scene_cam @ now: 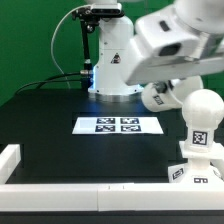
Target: Assemble lamp
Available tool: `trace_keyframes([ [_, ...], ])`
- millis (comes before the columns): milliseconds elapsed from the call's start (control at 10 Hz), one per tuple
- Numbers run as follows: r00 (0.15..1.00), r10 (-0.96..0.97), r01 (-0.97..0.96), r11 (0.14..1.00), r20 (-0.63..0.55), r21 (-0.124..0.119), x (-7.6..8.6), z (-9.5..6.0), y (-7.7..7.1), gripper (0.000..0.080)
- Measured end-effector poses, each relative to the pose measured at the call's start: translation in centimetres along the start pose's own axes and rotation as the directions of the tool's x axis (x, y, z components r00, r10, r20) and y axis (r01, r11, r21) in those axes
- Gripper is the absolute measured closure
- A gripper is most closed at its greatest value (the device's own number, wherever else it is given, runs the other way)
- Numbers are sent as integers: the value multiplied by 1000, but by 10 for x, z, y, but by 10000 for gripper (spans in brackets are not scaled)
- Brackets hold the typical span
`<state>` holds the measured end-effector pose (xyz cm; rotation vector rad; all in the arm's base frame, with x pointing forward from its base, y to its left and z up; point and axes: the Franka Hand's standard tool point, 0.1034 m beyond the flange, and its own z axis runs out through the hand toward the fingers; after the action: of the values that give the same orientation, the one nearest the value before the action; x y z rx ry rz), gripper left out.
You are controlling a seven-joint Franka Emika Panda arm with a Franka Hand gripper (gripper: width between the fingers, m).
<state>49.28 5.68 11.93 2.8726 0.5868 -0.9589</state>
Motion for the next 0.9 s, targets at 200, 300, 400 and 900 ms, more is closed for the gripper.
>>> trace_keyframes([
  [200,997,-71,72,997,-35,14,-10,9,31,758],
  [300,999,-39,39,999,-31,18,-10,11,31,758],
  [400,999,-39,40,999,-31,17,-10,11,31,758],
  [900,992,-124,124,992,-27,3,-27,37,47,758],
])
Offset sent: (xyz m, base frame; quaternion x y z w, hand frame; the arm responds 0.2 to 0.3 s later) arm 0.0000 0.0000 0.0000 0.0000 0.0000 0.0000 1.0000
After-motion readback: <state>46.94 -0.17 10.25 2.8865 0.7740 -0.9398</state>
